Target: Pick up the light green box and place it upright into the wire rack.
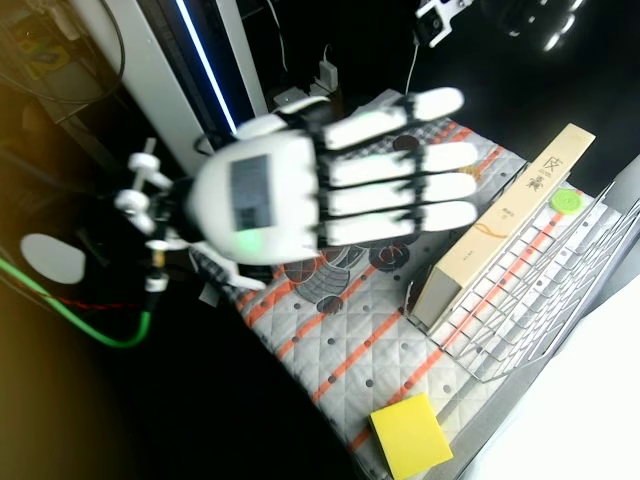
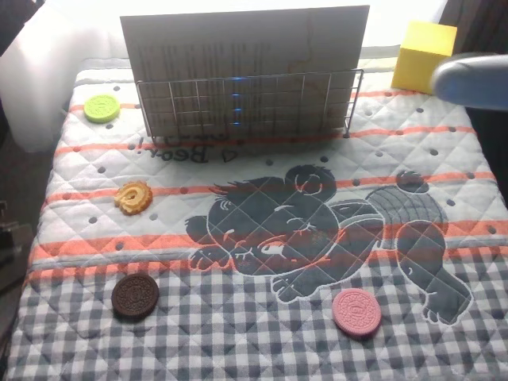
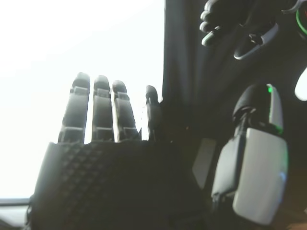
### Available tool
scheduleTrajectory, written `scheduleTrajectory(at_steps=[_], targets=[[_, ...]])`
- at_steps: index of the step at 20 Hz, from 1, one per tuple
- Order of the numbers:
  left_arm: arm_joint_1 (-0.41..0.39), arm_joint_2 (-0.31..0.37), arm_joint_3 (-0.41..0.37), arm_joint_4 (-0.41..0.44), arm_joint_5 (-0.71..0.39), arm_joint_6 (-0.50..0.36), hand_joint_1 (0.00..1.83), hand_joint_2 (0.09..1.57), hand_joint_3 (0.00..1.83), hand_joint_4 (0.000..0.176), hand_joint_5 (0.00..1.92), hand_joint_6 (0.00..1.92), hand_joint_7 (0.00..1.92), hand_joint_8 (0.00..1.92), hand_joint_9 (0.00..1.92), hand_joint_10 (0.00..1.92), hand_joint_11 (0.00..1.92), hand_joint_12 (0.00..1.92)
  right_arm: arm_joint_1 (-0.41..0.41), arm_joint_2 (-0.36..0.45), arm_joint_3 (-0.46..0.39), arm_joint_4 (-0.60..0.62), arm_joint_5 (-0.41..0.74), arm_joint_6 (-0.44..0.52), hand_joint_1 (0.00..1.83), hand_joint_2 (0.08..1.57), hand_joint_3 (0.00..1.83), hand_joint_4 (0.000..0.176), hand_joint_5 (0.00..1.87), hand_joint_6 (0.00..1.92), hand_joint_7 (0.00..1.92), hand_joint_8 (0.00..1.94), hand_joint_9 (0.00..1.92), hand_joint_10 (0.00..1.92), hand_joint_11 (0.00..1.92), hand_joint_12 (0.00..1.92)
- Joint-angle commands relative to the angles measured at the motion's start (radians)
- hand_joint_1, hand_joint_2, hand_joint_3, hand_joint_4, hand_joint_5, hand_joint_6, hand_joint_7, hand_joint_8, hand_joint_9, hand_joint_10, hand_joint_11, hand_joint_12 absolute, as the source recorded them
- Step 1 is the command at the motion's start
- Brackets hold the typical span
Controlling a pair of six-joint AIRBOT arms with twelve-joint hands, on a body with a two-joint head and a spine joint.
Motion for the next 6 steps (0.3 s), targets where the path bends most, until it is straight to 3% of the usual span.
scheduleTrajectory(at_steps=[1,2,3,4,5,6], targets=[[0.001,-0.001,-0.003,-0.016,-0.161,-0.006,0.33,1.14,0.00,0.091,0.33,0.00,0.22,0.00,0.16,0.00,0.00,0.43,-0.036,0.012,-0.024,0.060,0.183,0.007,0.48,0.99,0.01,0.120,0.00,0.00,0.00,0.00,0.00,0.00,0.00,0.00],[0.007,-0.001,-0.007,-0.019,-0.186,-0.006,0.32,1.14,0.00,0.095,0.27,0.00,0.19,0.00,0.15,0.00,0.00,0.49,-0.093,0.023,-0.049,0.104,0.235,0.007,0.50,0.98,0.00,0.138,0.00,0.00,0.00,0.00,0.00,0.00,0.00,0.00],[0.016,-0.001,-0.014,-0.022,-0.215,-0.006,0.32,1.10,0.00,0.130,0.21,0.00,0.17,0.00,0.14,0.00,0.00,0.44,-0.172,0.033,-0.078,0.155,0.301,0.007,0.41,0.96,0.00,0.165,0.00,0.00,0.03,0.01,0.00,0.00,0.01,0.00],[0.024,0.000,-0.021,-0.022,-0.240,-0.006,0.31,1.06,0.00,0.144,0.20,0.00,0.16,0.00,0.13,0.00,0.00,0.40,-0.222,0.032,-0.095,0.190,0.355,0.007,0.39,0.97,0.00,0.146,0.00,0.00,0.05,0.02,0.00,0.00,0.02,0.01],[0.030,0.000,-0.028,-0.022,-0.269,-0.006,0.33,1.06,0.00,0.084,0.20,0.00,0.19,0.00,0.16,0.00,0.00,0.50,-0.268,0.032,-0.111,0.218,0.407,0.007,0.37,1.02,0.00,0.094,0.00,0.00,0.10,0.01,0.05,0.01,0.04,0.02],[0.034,0.000,-0.033,-0.024,-0.281,-0.006,0.34,1.05,0.00,0.063,0.29,0.01,0.29,0.00,0.26,0.00,0.00,0.69,-0.304,0.032,-0.126,0.241,0.467,0.007,0.46,1.03,0.00,0.102,0.00,0.00,0.14,0.02,0.08,0.01,0.05,0.03]])
